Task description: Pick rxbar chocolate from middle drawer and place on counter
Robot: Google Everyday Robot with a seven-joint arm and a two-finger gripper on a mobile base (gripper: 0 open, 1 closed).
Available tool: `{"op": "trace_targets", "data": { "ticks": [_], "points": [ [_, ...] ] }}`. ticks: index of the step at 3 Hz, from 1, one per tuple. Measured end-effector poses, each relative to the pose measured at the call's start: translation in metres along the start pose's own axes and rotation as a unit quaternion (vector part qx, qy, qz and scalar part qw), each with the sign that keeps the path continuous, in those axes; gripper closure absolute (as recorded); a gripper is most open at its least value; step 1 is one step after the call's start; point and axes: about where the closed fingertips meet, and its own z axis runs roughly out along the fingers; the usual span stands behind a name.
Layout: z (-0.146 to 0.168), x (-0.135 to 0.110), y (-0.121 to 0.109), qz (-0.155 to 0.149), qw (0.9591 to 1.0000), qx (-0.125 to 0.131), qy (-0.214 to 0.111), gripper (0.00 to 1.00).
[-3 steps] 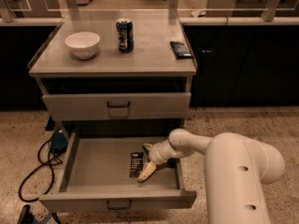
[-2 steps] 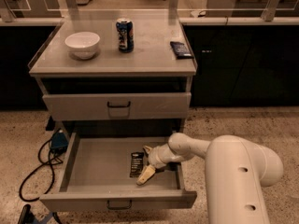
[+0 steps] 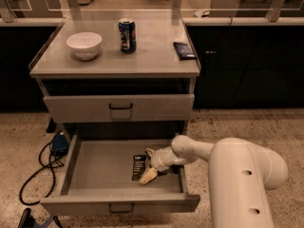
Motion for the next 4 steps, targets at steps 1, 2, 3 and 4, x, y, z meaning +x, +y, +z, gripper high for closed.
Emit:
{"op": "trace_targets", "data": {
  "ticks": [1,2,3,4],
  "points": [
    [0.000,0.000,0.000,0.000,1.0000,0.000,0.000,0.41],
    [0.000,0.000,0.000,0.000,1.0000,0.000,0.000,0.64],
    [-0.007,-0.006,0.000,0.000,1.0000,0.000,0.000,0.87],
    [-0.010,-0.010,0.001,0.000,1.0000,0.000,0.000,1.00]
  ]
}}
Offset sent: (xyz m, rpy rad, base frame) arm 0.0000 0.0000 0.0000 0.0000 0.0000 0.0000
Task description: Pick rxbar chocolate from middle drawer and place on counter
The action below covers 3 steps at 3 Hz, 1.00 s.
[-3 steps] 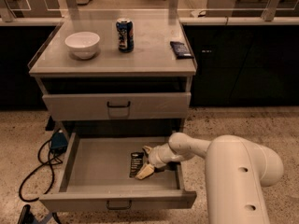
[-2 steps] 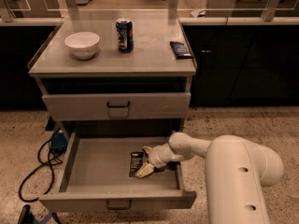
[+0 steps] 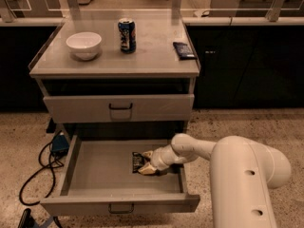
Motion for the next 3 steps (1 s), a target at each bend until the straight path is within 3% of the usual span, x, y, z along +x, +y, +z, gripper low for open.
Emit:
{"op": "trace_targets", "data": {
  "ticks": [1,2,3],
  "points": [
    [-0.050,-0.023,-0.005,-0.001,0.9983,0.057,-0.010,1.00],
    [-0.139,-0.052,-0.004,0.008,0.9869,0.160,-0.014,1.00],
    [-0.165,-0.065,0.001,-0.008,0.9810,0.194,-0.003,0.81]
  ]
}}
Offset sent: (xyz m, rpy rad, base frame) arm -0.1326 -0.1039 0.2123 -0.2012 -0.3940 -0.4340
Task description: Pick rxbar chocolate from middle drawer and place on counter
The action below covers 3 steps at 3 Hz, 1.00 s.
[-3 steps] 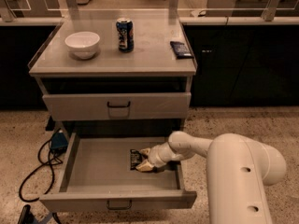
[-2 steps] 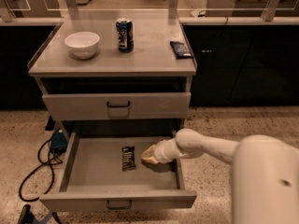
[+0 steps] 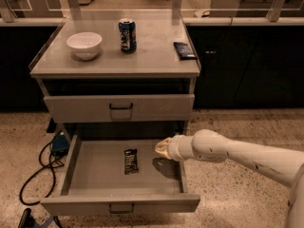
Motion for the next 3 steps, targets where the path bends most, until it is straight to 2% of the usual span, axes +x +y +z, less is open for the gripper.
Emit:
{"op": "trace_targets", "data": {
  "ticks": [3],
  "points": [
    [0.0001,-0.0001,0.0001,0.000,1.0000,0.000,0.000,0.11]
  ]
}}
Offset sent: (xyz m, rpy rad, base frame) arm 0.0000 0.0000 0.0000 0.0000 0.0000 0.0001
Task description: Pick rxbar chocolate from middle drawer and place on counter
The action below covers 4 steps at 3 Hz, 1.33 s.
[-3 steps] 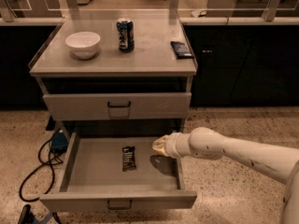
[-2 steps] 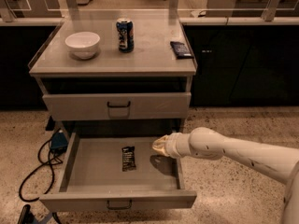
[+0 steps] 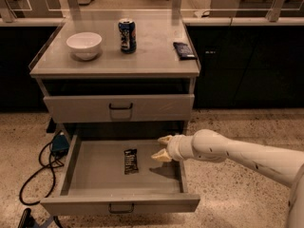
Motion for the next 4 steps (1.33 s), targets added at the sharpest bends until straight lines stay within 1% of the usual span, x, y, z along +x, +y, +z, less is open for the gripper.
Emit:
{"op": "trace_targets", "data": {
  "ticks": [1,2,3,4],
  "points": [
    [0.000,0.000,0.000,0.000,1.0000,0.000,0.000,0.00],
    [0.000,0.000,0.000,0.000,1.0000,0.000,0.000,0.00],
    [0.024,-0.009,0.005,-0.017,0.9993,-0.030,-0.014,0.00],
    [0.075,-0.026,0.020,-0.046,0.9941,-0.091,-0.038,0.00]
  ]
}}
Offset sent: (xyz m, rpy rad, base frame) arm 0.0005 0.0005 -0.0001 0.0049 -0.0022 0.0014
